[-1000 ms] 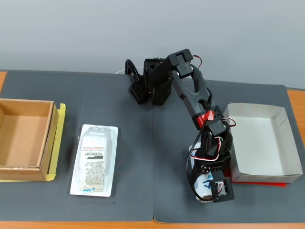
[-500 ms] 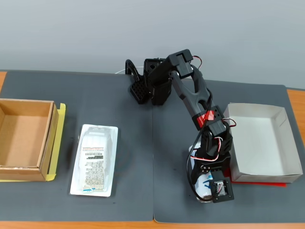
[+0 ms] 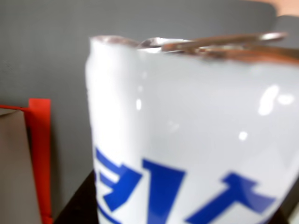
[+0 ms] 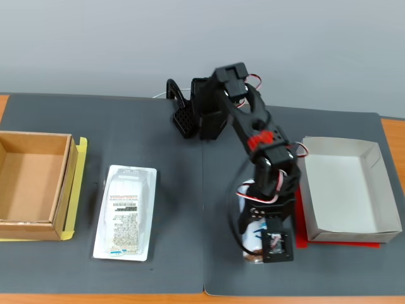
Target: Pick the can and put it in the brown box
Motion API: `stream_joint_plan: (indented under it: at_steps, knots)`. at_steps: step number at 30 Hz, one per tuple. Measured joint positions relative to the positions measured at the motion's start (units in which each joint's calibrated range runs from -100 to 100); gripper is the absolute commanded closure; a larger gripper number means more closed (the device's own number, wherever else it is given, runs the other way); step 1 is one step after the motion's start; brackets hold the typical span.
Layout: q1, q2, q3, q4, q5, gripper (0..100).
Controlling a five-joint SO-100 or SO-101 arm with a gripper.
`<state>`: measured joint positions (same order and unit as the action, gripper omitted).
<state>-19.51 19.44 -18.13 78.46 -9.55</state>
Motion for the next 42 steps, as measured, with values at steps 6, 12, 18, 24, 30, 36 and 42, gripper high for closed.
stream_joint_plan:
  at_steps: [6, 12, 18, 24, 30, 36, 42]
  knots:
    - [5.76, -6.51, 0.00, 2.85, 7.23, 87]
    - [14.56, -15.38, -0.09, 7.44, 15.14, 87]
    - [27.05, -20.03, -0.27, 7.87, 26.03, 86]
    - [38.51, -20.03, -1.63, 7.87, 38.19, 86]
    - [46.34, -17.92, -6.80, 3.46, 44.05, 86]
    - [52.55, -9.81, -12.87, -2.77, 44.69, 86]
    - [56.84, -1.78, -16.59, -7.09, 44.69, 86]
